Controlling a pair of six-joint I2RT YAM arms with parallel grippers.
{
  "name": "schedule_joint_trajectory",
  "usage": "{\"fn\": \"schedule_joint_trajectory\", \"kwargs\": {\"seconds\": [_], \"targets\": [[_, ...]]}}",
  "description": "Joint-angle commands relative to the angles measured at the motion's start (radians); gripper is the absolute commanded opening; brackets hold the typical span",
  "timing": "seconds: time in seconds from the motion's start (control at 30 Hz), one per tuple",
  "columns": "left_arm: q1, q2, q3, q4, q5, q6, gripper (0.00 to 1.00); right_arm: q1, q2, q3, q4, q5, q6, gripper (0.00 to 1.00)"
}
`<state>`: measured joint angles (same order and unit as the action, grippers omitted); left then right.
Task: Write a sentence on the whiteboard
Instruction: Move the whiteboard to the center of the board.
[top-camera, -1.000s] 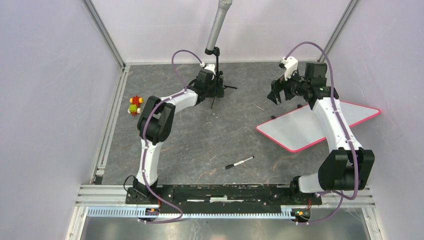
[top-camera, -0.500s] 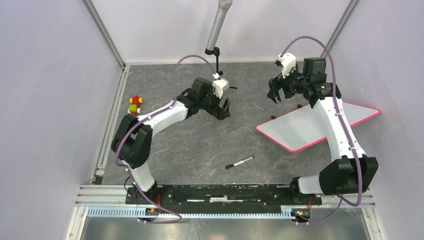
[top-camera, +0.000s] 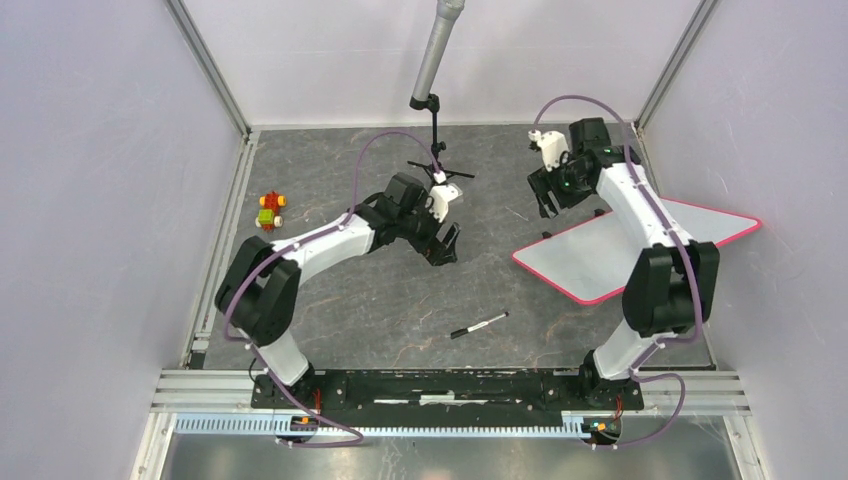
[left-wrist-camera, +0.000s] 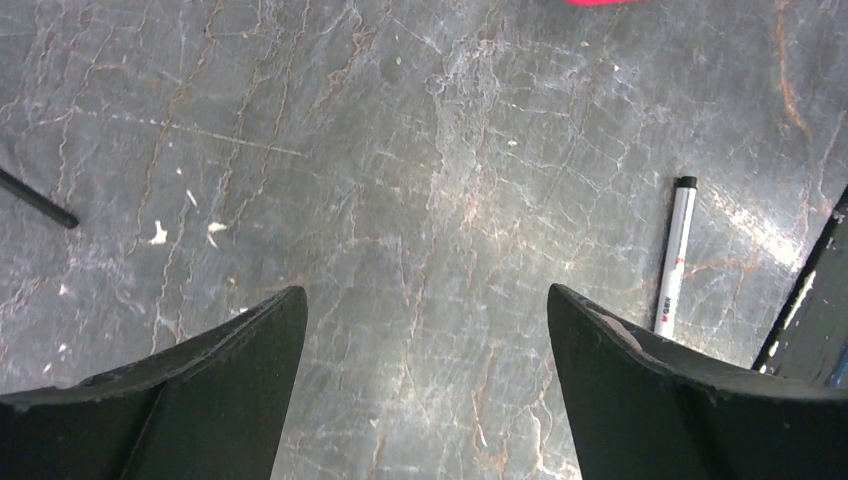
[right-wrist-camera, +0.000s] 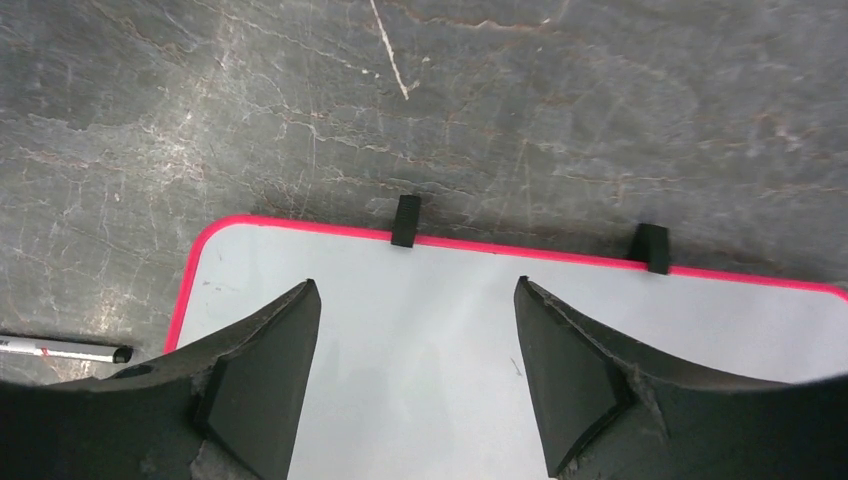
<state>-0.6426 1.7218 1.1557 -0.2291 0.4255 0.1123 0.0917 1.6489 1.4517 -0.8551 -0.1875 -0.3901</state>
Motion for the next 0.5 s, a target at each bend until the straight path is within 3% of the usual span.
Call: {"fn": "schedule_joint_trajectory", "kwargs": {"seconds": [0.0,0.47], "targets": [[0.008,-0.135,-0.066,0.054,-0.001,-0.021,0.95,0.028,0.075,0.001,-0.001,0.061,0.079,0.76],[0.015,-0.363,-0.219,0.085,0.004,-0.068,0.96,0.046,0.224,-0.034,0.025,0.154,0.106,0.72]]}}
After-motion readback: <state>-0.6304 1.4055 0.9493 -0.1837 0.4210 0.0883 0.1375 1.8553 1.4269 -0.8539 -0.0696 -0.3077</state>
